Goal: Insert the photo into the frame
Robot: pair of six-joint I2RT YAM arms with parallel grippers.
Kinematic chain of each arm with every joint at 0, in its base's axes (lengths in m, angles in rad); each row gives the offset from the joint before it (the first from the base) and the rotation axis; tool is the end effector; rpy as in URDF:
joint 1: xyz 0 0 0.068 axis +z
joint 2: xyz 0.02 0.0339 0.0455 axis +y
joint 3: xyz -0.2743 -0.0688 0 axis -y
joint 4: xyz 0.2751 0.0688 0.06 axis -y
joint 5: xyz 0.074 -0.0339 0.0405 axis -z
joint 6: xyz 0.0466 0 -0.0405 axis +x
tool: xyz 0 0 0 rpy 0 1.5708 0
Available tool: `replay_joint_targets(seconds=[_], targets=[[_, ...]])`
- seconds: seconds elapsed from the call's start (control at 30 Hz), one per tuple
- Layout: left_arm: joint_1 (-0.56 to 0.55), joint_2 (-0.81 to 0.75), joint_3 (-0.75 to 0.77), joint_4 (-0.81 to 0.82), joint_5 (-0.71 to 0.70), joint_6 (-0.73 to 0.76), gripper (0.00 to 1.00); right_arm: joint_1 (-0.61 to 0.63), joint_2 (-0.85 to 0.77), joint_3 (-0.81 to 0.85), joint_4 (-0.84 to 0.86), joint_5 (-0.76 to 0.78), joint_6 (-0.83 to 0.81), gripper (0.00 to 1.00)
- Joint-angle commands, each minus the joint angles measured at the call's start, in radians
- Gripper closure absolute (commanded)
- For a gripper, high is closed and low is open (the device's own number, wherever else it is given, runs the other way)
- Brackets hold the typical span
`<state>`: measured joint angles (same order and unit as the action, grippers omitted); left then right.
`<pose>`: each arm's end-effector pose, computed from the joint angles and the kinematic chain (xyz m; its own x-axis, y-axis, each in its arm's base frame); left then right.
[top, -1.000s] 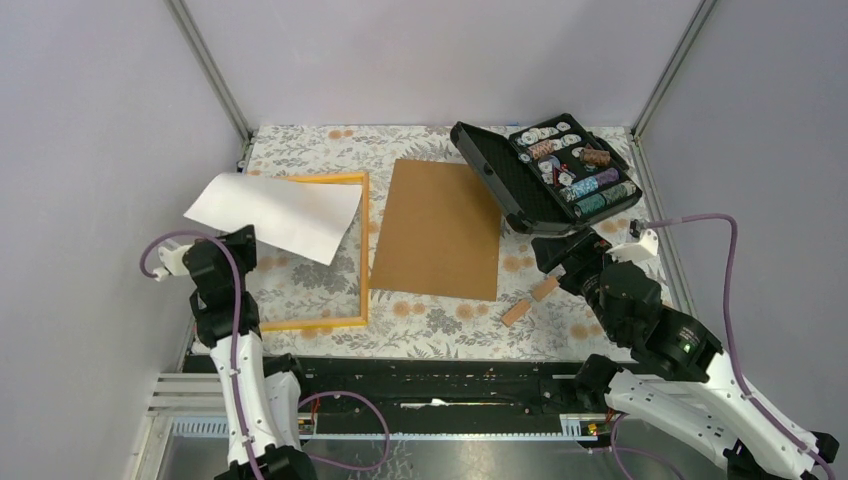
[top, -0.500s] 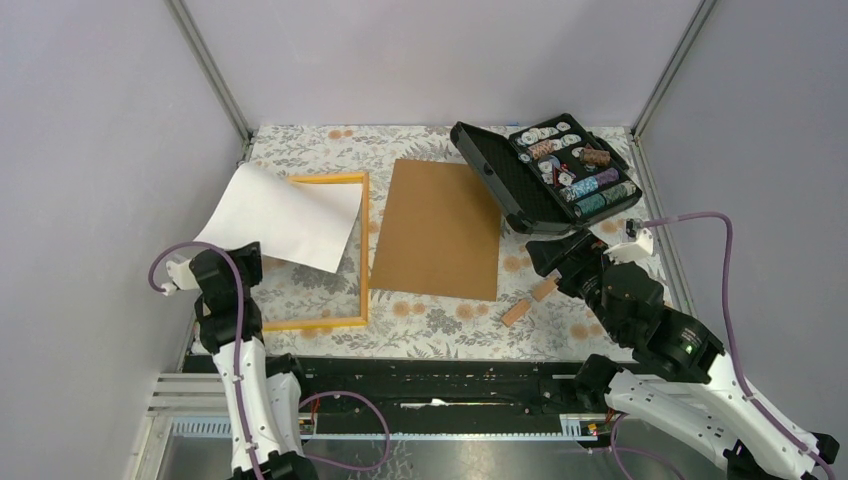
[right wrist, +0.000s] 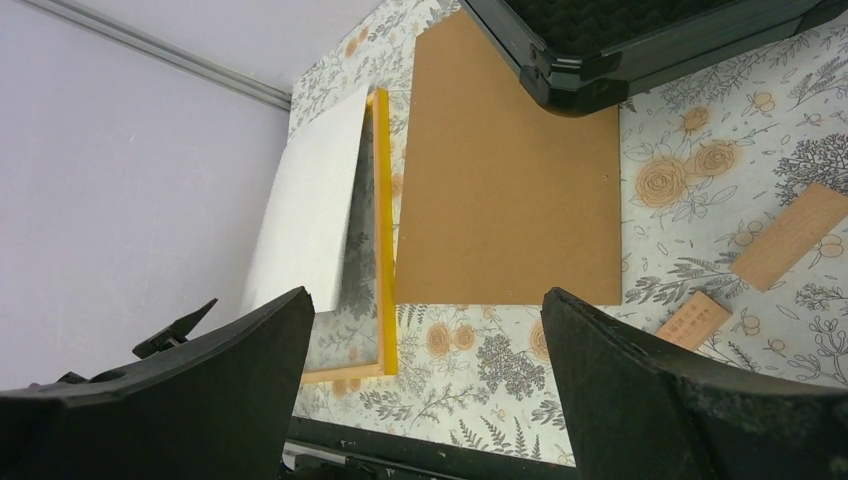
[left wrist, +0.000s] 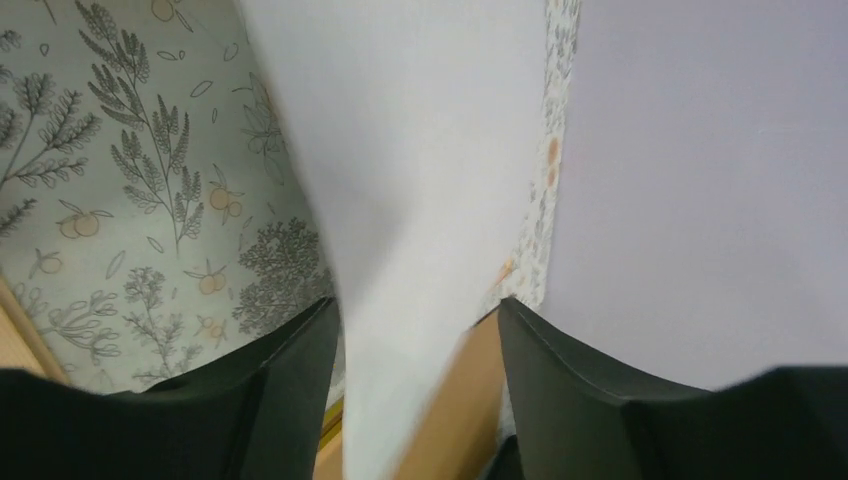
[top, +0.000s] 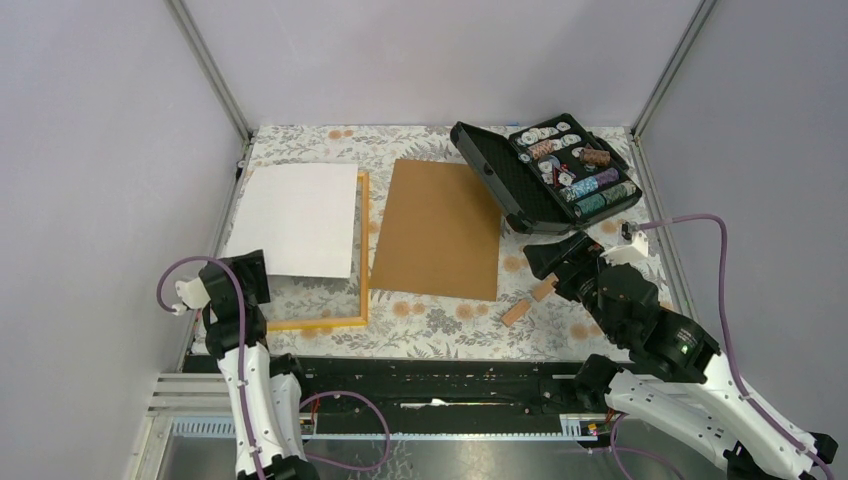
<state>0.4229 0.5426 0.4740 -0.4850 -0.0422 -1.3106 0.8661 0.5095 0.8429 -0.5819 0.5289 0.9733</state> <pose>0.1508 0.0700 0.2328 0.3045 -0.9217 -0.2403 -0.5772 0.0221 -0.8163 0.1032 0.0850 0.3659 -0.3715 0.6650 -0.6479 -0.0601 0.6792 0.7315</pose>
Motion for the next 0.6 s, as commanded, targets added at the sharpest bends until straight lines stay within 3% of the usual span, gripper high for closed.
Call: replay_joint_targets(seconds=[0.0,0.1,0.23,0.37,0.43,0.57], targets=[[0.004,-0.011,0.013,-0.036,-0.034,0.004,0.27,0.007,-0.004,-0.009,0.010,-0.004,0.020,0.08],[0.004,-0.013,0.008,-0.044,-0.034,0.010,0.12,0.005,-0.003,-0.013,0.009,-0.004,0.022,0.08],[0.004,-0.005,0.003,-0.046,-0.015,0.015,0.03,0.006,0.006,-0.014,0.010,-0.004,0.025,0.08],[0.004,0.033,0.012,-0.056,-0.006,0.044,0.01,0.006,0.017,-0.017,0.010,-0.011,0.027,0.08],[0.004,0.069,0.045,-0.028,0.023,0.148,0.01,0.006,0.020,-0.020,0.010,-0.015,0.028,0.08],[0.002,0.160,0.051,0.172,0.268,0.372,0.01,0.006,0.050,-0.036,0.073,-0.098,-0.091,0.06]])
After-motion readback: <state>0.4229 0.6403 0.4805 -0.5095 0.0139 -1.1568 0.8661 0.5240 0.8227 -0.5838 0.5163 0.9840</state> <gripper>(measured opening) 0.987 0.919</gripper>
